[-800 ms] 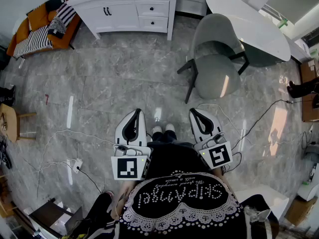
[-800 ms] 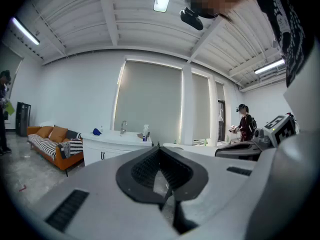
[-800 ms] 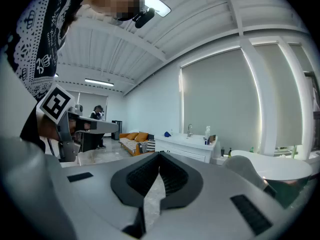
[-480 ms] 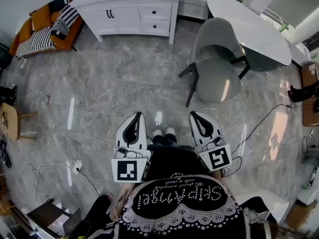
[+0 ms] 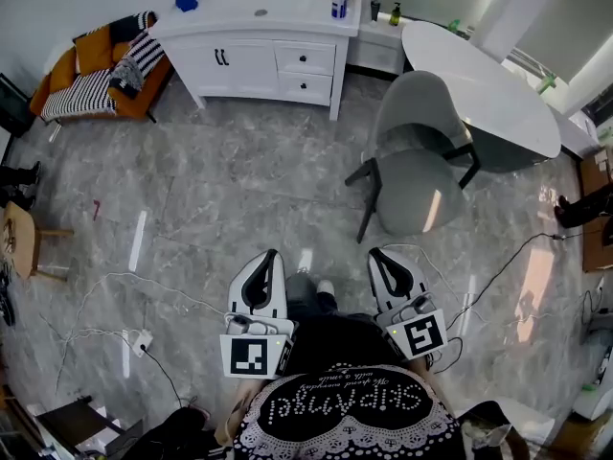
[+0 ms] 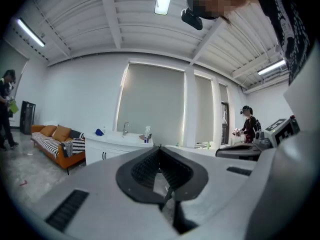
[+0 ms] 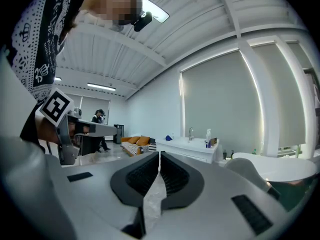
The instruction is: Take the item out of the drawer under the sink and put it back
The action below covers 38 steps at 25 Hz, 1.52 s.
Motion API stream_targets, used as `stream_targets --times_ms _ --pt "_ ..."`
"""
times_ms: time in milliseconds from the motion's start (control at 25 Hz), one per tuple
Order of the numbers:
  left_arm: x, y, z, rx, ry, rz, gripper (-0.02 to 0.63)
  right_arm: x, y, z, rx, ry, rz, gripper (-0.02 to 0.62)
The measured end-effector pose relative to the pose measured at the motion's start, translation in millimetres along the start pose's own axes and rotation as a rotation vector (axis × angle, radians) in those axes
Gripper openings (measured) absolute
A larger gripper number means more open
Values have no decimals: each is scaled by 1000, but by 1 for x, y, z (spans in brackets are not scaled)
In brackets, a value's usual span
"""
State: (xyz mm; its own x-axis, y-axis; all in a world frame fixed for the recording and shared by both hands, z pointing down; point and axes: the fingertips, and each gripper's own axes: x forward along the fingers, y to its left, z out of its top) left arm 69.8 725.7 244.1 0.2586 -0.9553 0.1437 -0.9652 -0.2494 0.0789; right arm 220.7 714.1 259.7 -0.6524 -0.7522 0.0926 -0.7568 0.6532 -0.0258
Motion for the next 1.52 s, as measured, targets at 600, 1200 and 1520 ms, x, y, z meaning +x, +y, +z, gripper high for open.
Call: stream_targets --times_ms 600,1200,1520 --pt "51 52 3 -30 46 5 3 75 -1 2 60 33 84 20" --pt "122 138 40 -99 -3 2 3 183 -6 21 59 23 71 20" --pt "136 167 43 -90 6 8 3 212 -14 14 74 33 43 20"
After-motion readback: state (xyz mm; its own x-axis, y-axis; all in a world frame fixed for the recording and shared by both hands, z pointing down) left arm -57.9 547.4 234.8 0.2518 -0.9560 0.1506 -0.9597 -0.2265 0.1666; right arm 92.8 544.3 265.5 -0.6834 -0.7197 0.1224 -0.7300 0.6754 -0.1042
